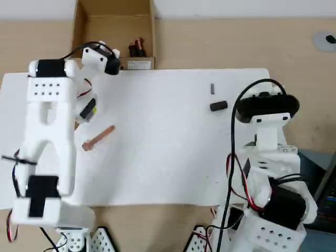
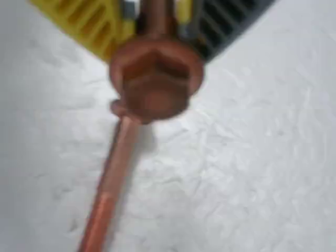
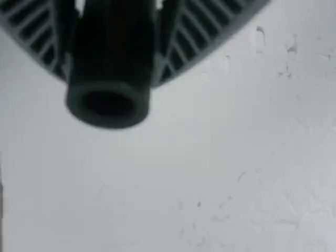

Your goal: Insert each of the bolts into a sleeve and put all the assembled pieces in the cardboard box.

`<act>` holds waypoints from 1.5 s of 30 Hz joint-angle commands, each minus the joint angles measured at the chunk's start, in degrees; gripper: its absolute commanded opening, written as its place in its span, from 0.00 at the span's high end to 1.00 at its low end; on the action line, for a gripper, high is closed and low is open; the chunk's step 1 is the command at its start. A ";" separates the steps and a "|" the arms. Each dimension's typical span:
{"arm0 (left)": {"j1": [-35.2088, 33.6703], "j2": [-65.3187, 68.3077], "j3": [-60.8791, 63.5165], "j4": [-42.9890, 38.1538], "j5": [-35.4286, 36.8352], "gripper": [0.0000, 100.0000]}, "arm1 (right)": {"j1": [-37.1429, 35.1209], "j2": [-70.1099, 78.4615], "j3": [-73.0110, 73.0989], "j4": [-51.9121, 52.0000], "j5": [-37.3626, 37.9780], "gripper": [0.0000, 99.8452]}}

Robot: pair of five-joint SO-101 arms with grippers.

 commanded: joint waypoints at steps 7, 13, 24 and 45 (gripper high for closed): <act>5.71 -23.34 11.69 0.18 11.60 1.00 | 0.31 -6.81 -3.47 0.00 -0.09 0.99; 5.54 -35.91 26.81 -13.54 19.69 1.00 | 0.31 -15.87 2.33 -0.44 -2.11 0.99; 5.89 -55.96 49.58 -33.76 35.43 1.00 | -9.54 -23.43 13.14 -8.97 -10.90 0.99; 15.12 -99.56 74.64 -45.80 60.66 1.00 | -39.16 -38.90 31.78 -16.18 -15.91 0.99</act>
